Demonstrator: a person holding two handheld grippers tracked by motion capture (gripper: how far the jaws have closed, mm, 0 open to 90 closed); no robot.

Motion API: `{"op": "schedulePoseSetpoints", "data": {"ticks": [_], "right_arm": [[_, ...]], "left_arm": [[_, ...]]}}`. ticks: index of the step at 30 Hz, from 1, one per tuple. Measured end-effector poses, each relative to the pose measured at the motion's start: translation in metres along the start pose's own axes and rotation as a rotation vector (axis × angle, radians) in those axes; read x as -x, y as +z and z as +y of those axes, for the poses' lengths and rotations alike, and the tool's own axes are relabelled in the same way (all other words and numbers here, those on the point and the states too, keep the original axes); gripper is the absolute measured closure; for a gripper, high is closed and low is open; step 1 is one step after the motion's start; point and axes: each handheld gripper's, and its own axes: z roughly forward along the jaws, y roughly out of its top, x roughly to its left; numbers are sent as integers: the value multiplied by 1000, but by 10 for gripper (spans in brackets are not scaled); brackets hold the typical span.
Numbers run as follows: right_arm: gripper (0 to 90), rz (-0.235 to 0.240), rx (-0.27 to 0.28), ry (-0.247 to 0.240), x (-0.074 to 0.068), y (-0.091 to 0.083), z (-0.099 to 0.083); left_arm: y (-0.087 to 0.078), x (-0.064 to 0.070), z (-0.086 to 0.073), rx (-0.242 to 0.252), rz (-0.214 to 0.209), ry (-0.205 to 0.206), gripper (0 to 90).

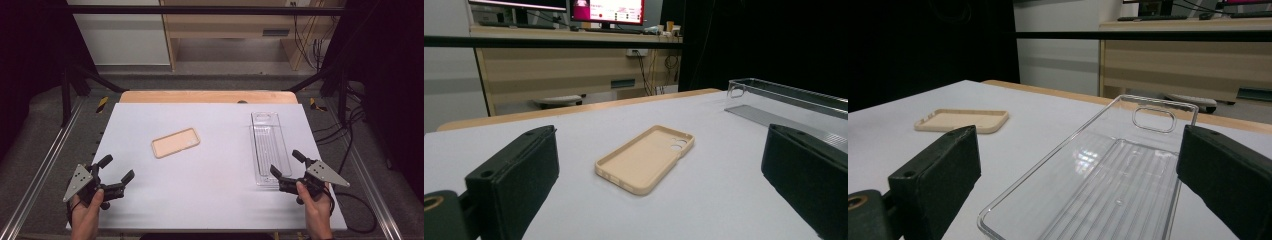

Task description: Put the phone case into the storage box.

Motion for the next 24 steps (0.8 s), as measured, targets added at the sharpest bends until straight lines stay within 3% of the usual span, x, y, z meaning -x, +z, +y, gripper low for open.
{"op": "schedulePoseSetpoints", "data": {"ticks": [11,24], "right_arm": [[36,-1,-3,-5,-2,0,-1],[33,-15,9,5,0,-3,0]], "left_arm": [[1,1,1,-32,18,-30,23],[16,17,1,-109,11,-31,29]]}}
